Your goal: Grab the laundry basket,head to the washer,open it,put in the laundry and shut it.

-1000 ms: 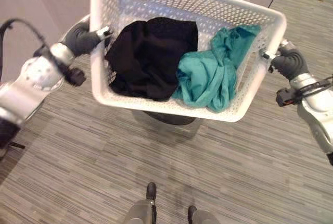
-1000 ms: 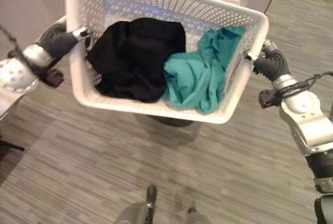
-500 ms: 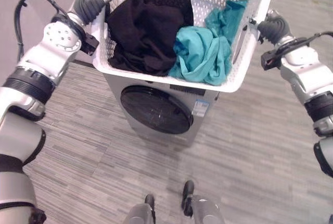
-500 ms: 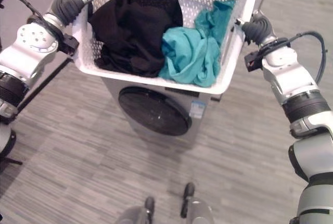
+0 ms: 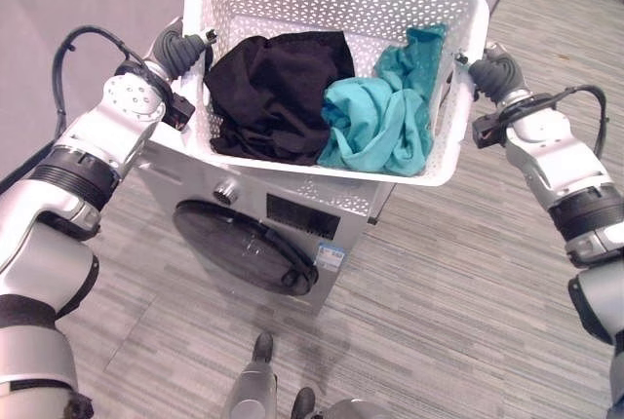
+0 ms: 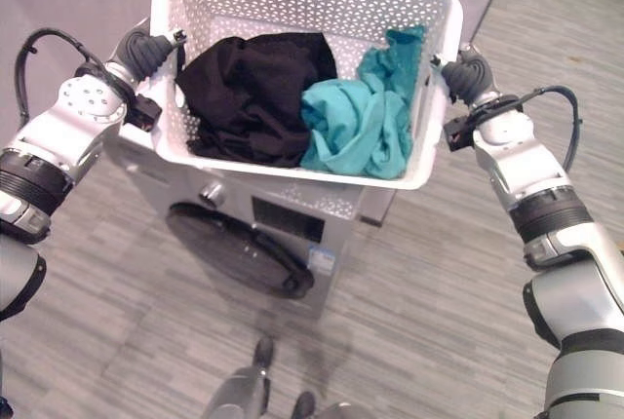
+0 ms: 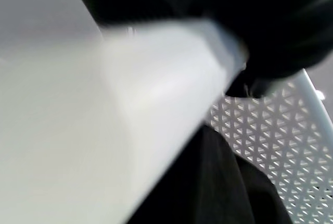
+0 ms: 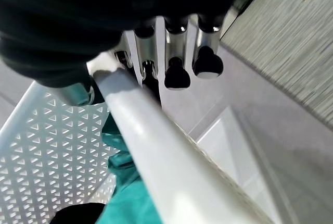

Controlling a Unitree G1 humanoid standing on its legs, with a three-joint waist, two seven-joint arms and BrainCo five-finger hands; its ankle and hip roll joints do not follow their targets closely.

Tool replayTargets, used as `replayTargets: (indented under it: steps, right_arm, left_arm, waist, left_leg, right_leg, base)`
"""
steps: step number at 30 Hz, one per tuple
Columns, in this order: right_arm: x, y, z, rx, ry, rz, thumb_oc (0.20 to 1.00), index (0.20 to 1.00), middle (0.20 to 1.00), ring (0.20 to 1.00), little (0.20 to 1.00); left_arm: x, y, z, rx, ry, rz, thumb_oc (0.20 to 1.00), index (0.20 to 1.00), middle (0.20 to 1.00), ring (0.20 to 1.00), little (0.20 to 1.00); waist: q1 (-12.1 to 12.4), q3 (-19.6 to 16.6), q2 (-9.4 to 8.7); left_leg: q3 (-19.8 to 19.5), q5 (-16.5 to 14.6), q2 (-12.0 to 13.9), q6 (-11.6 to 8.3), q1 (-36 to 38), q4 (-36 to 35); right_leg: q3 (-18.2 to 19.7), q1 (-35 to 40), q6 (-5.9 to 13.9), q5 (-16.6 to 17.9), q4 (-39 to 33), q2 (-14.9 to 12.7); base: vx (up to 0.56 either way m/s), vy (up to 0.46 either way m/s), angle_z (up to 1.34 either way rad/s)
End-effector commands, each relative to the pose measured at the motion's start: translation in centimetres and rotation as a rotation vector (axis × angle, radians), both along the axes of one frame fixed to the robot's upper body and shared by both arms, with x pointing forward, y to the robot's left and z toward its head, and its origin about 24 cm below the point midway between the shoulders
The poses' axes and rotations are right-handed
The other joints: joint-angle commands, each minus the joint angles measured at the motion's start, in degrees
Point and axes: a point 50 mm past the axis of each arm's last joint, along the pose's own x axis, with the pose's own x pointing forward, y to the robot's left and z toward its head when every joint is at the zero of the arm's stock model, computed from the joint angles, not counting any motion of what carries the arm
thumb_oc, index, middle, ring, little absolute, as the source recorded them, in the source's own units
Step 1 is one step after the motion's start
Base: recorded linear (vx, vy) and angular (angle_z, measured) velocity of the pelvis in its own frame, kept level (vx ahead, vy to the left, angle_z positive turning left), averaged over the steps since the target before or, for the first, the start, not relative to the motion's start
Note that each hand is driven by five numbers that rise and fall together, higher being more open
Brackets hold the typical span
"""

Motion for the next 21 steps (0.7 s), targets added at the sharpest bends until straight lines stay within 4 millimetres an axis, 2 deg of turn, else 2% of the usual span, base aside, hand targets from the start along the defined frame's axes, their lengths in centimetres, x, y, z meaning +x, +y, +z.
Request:
replayTargets:
  steps: [1, 4, 7, 9, 16, 17, 18, 19, 20, 21]
  right_arm:
    - [-0.8, -5.1, -2.1, -0.038, 0.098, -0.188, 0.2, 0.2, 0.2, 0.2, 0.2]
    - [-0.2, -3.4, -3.1, -0.057, 0.135, -0.135, 0.2, 0.2, 0.2, 0.2, 0.2]
    - [0.7, -1.3, -3.2, -0.081, 0.158, -0.08, 0.2, 0.2, 0.2, 0.2, 0.2]
    - [1.0, -1.0, -3.1, -0.084, 0.164, -0.078, 0.2, 0.2, 0.2, 0.2, 0.2]
    - [2.6, 0.5, -1.2, -0.119, 0.185, -0.106, 0.2, 0.2, 0.2, 0.2, 0.2]
    - [3.1, 0.8, -0.8, -0.125, 0.197, -0.143, 0.2, 0.2, 0.2, 0.2, 0.2]
    - [3.3, 1.0, -0.5, -0.132, 0.205, -0.158, 0.275, 0.275, 0.275, 0.275, 0.275]
    - [3.5, 1.4, -0.4, -0.135, 0.218, -0.167, 0.476, 0.476, 0.476, 0.476, 0.476]
    - [3.7, 2.0, -0.4, -0.136, 0.227, -0.171, 0.514, 0.514, 0.514, 0.514, 0.514]
    - [3.8, 2.5, -0.3, -0.137, 0.23, -0.172, 0.592, 0.592, 0.592, 0.592, 0.592]
  left_arm:
    - [-1.3, 4.5, 5.7, -0.084, -0.193, 0.199, 0.2, 0.2, 0.2, 0.2, 0.2]
    - [-1.2, 5.0, 5.8, -0.069, -0.182, 0.233, 0.2, 0.2, 0.2, 0.2, 0.2]
    - [-1.1, 5.1, 6.5, -0.046, -0.189, 0.271, 0.2, 0.2, 0.2, 0.2, 0.2]
    - [-1.1, 5.0, 6.8, -0.036, -0.19, 0.278, 0.2, 0.2, 0.2, 0.2, 0.2]
    - [-0.6, 4.0, 8.2, 0.047, -0.184, 0.335, 0.2, 0.2, 0.2, 0.2, 0.2]
    - [-0.3, 3.3, 8.5, 0.072, -0.184, 0.354, 0.2, 0.2, 0.2, 0.2, 0.2]
    - [-0.2, 3.1, 8.7, 0.07, -0.183, 0.358, 0.2, 0.2, 0.2, 0.2, 0.2]
    - [-0.1, 2.6, 8.7, 0.07, -0.184, 0.358, 0.2, 0.2, 0.2, 0.2, 0.2]
    - [0.1, 2.2, 8.7, 0.067, -0.181, 0.364, 0.2, 0.2, 0.2, 0.2, 0.2]
    - [0.2, 1.8, 9.0, 0.071, -0.188, 0.366, 0.2, 0.2, 0.2, 0.2, 0.2]
  waist:
    - [2.4, -2.5, 1.41]
    - [2.7, -2.4, 1.42]
    - [3.2, -1.7, 0.84]
    - [3.4, -1.6, 0.64]
    - [4.1, -0.1, -0.9]
    - [4.3, 0.7, -1.36]
    - [4.3, 0.9, -1.46]
    - [4.3, 1.2, -1.59]
    - [4.4, 1.5, -1.73]
    - [4.4, 1.7, -1.87]
  left_leg:
    - [0.8, -8.7, 1.4, -0.3, 3.4, -0.2]
    - [1.9, -9.2, 1.5, 0.27, 4.4, -1.3]
    - [2.2, -9.6, 1.4, 0.62, 3.9, -1.2]
    - [2.1, -9.8, 1.3, 0.71, 3.7, -1.1]
    - [1.3, -9.9, 1.0, 0.6, 1.0, -0.3]
    - [1.0, -9.7, 1.0, 0.46, -0.1, -0.1]
    - [0.8, -9.6, 0.9, 0.44, -0.6, 0.0]
    - [0.7, -9.5, 0.9, 0.45, -1.0, -0.1]
    - [0.5, -9.4, 0.9, 0.46, -1.3, -0.1]
    - [0.4, -9.3, 0.8, 0.48, -1.6, -0.2]
  right_leg:
    - [2.4, -1.6, 7.35, -0.6, -3.7, -9.7]
    - [2.9, -1.9, 8.0, -0.2, -3.9, -10.1]
    - [3.0, -2.9, 8.32, 0.0, -3.6, -10.4]
    - [2.9, -3.1, 8.42, 0.0, -3.7, -10.4]
    - [2.1, -4.9, 8.7, 0.8, -4.5, -10.3]
    - [1.8, -5.7, 8.75, 1.0, -4.5, -10.2]
    - [1.6, -6.1, 8.72, 1.1, -4.5, -10.2]
    - [1.4, -6.5, 8.71, 1.2, -4.3, -10.1]
    - [1.3, -6.9, 8.74, 1.3, -4.3, -10.1]
    - [1.3, -7.2, 8.8, 1.4, -4.3, -10.1]
  base:
    - [0.1, 0.089, -0.18]
    - [0.07, 0.079, -0.32]
    - [0.02, 0.032, -0.11]
    - [0.01, 0.013, 0.04]
    - [-0.02, -0.013, 0.05]
    - [-0.04, -0.013, 0.11]
    - [-0.05, -0.014, 0.14]
    - [-0.03, -0.005, 0.11]
    - [-0.02, 0.0, 0.13]
    - [-0.02, 0.004, 0.14]
